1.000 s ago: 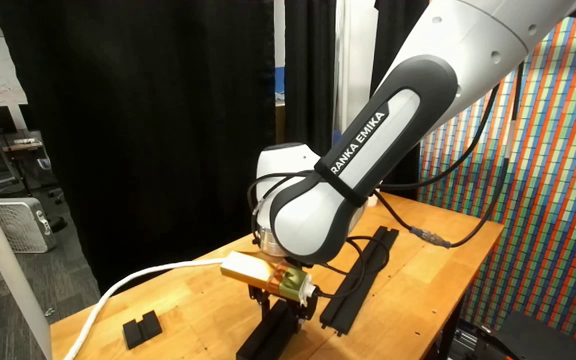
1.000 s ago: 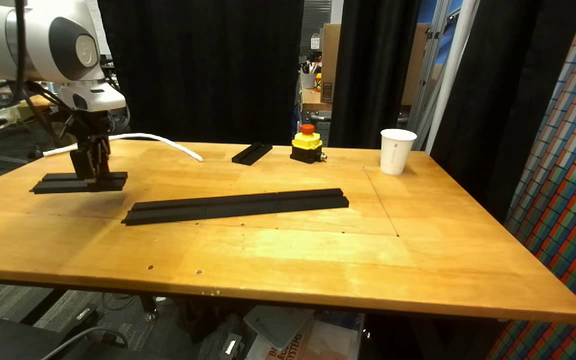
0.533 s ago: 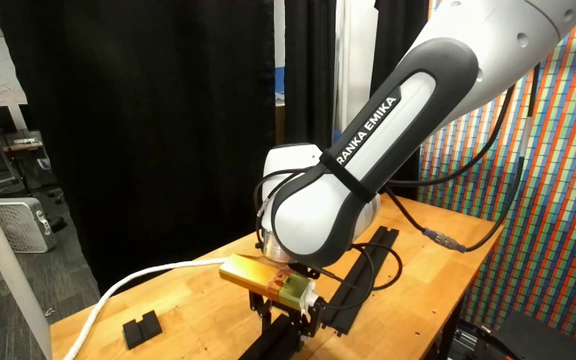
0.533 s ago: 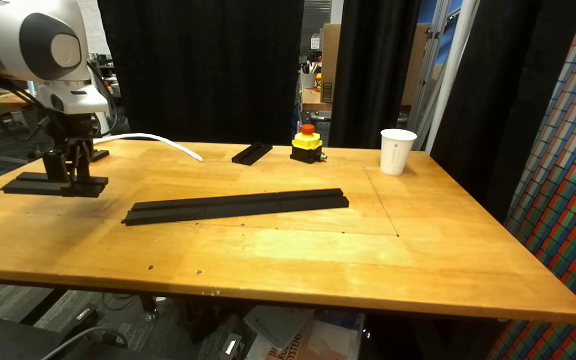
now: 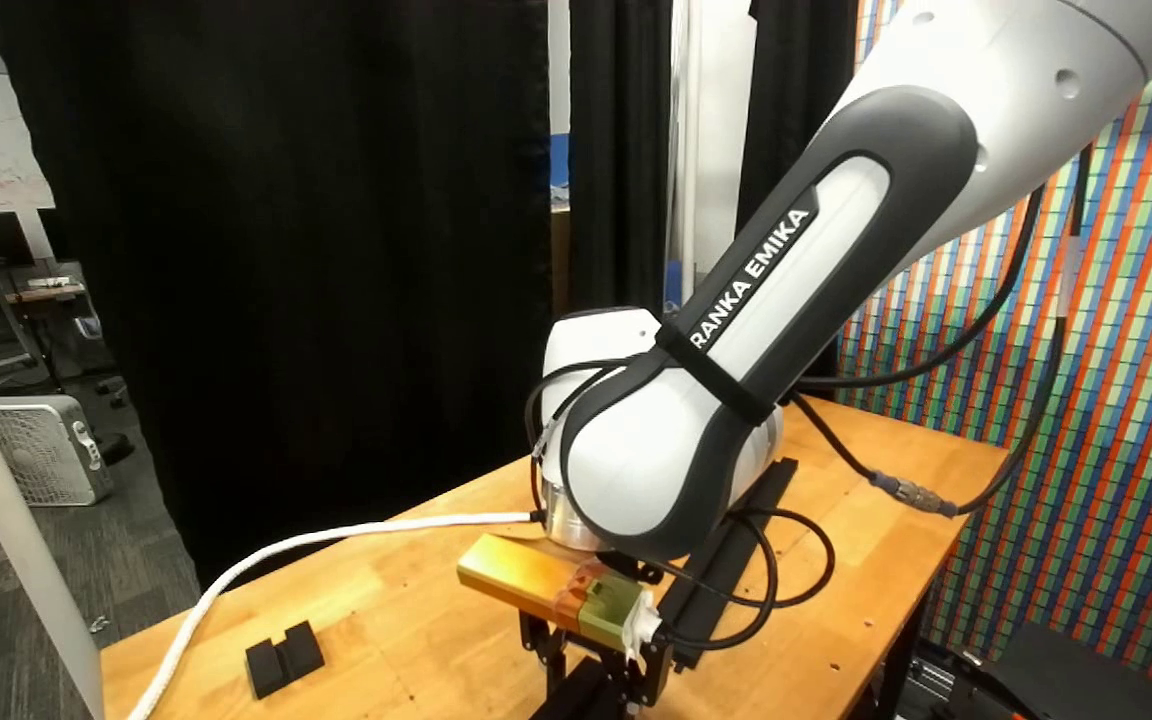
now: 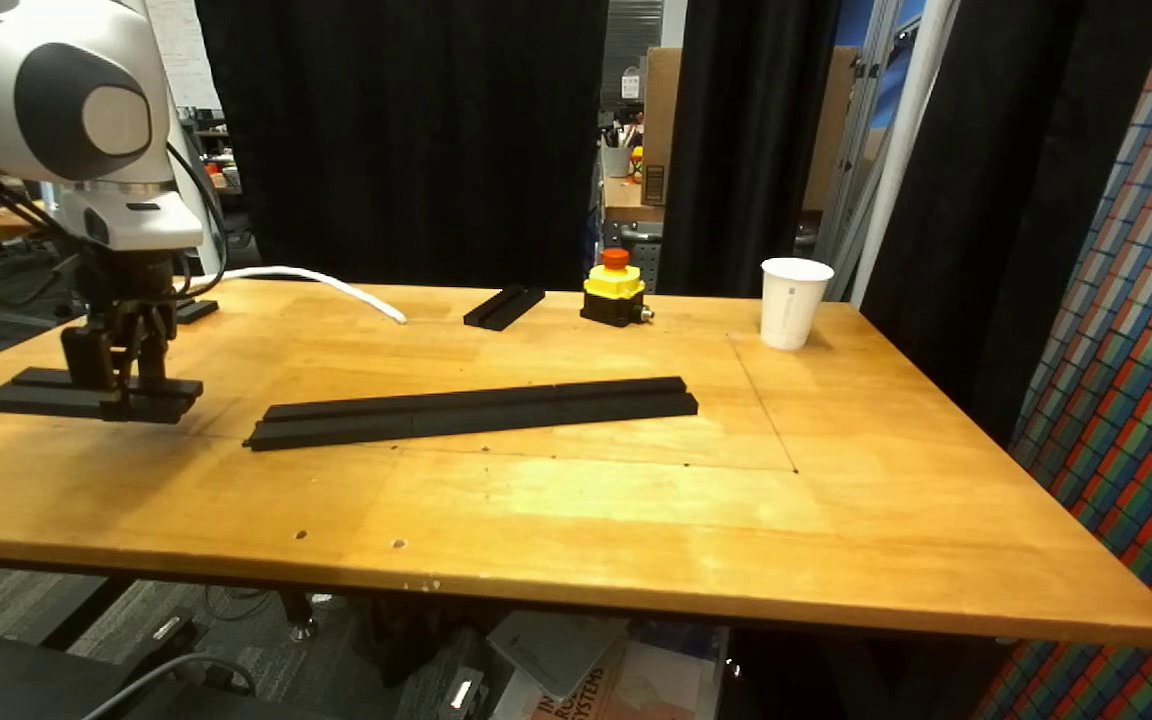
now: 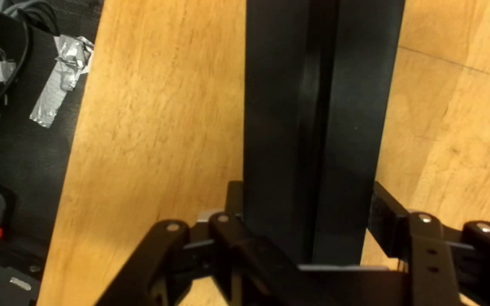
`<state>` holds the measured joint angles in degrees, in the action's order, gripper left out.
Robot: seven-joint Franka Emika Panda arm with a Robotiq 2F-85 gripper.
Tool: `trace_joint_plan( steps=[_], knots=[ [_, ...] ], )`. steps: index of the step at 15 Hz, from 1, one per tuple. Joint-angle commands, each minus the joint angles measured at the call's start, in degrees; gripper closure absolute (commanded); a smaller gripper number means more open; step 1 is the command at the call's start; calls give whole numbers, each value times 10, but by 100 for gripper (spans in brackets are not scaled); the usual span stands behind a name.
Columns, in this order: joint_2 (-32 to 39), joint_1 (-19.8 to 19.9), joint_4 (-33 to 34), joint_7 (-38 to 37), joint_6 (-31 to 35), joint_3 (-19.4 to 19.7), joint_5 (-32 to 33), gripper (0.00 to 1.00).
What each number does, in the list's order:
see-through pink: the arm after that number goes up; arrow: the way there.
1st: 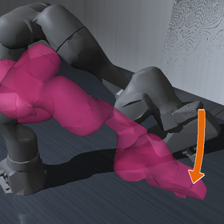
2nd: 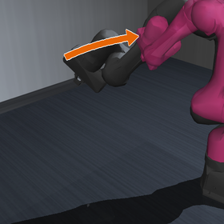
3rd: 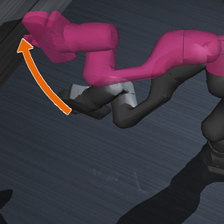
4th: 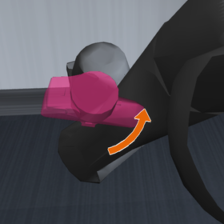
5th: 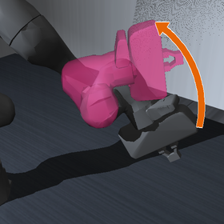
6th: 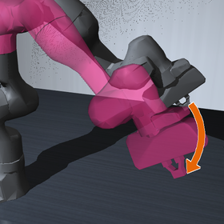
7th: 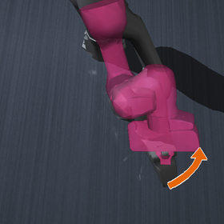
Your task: Connect the four black objects together
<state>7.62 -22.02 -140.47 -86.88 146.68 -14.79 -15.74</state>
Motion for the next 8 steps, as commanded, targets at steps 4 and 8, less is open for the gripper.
trace_joint_plan(
  steps=[4,8],
  knots=[
    [-24,13,-37,-5,12,-5,4,55],
    [-26,17,-48,-13,9,5,38,55]
  ],
)
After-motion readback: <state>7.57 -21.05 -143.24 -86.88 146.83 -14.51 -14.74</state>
